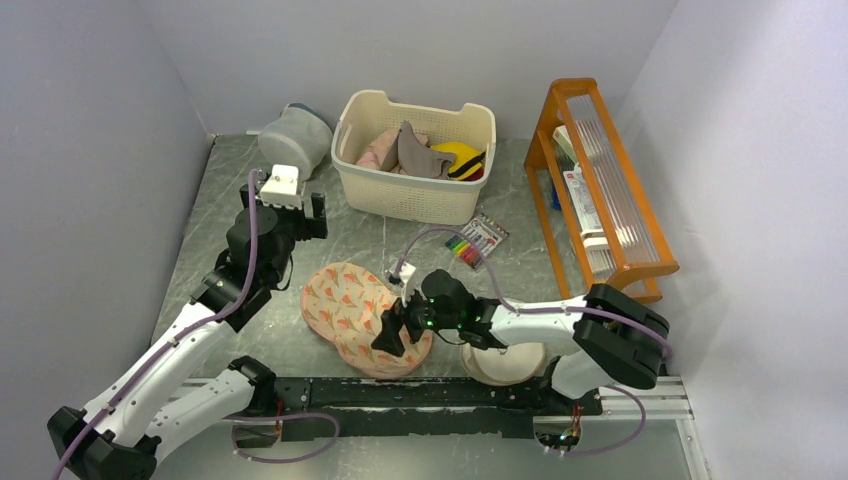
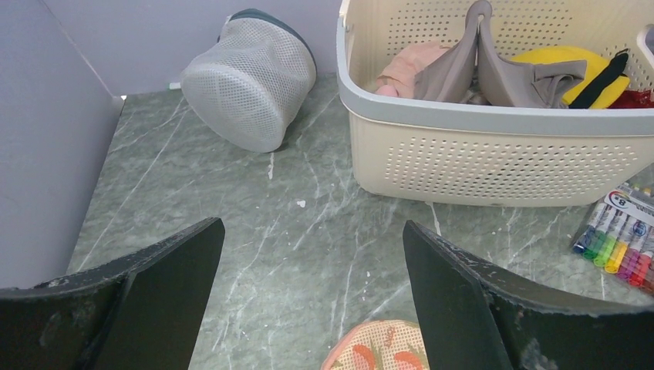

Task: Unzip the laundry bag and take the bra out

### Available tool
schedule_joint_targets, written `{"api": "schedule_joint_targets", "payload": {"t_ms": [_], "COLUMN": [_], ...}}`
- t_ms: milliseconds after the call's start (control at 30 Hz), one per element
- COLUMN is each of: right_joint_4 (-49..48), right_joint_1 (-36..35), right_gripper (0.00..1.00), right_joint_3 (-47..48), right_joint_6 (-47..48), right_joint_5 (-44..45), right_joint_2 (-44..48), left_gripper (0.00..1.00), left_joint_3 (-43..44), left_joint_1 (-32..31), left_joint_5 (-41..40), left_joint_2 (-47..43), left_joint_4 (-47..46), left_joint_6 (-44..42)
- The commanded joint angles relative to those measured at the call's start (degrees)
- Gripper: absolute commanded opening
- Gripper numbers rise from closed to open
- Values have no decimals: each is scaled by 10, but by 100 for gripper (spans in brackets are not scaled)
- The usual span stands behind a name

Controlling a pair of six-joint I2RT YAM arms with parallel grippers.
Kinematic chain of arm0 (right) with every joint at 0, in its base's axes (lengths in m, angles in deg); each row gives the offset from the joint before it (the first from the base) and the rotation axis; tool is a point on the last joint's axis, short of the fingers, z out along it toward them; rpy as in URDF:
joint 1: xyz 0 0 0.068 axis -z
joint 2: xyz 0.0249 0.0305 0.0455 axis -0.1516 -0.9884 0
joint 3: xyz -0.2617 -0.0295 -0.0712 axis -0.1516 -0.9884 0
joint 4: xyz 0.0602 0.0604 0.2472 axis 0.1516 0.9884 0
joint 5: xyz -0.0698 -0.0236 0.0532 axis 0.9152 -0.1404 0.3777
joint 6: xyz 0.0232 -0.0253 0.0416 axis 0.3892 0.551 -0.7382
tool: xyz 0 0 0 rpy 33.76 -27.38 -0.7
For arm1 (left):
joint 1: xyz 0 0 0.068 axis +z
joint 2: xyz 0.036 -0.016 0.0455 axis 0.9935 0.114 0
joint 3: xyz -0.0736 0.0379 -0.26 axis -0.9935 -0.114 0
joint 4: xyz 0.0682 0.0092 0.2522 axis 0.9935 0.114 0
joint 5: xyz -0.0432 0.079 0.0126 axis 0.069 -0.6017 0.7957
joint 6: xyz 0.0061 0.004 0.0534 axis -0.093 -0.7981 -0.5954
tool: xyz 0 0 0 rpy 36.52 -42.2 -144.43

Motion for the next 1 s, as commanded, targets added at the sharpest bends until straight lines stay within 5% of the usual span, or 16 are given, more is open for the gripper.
{"api": "schedule_joint_targets", "payload": {"t_ms": [0, 233, 433, 633, 967], "right_joint_4": [55, 206, 309, 392, 373], "right_joint_1": [-1, 45, 226, 236, 237], "right_gripper": [86, 100, 100, 100, 100], "right_joint_3": [29, 56, 129, 233, 260], "right_joint_6": [-23, 9, 34, 69, 134], "right_joint_5": [130, 318, 253, 379, 395], "right_joint_2": [23, 173, 349, 461, 570], "left_gripper": [98, 98, 98, 98, 98], "left_joint_3": [19, 18, 14, -31, -118], "left_joint_1": [5, 5, 5, 5, 7], "left_joint_5": [10, 46, 51, 67, 70], "left_joint_2": [-10, -12, -34, -140, -297], "left_joint_4": [0, -8, -12, -75, -188], "left_joint_6": [4, 6, 14, 0, -23]}}
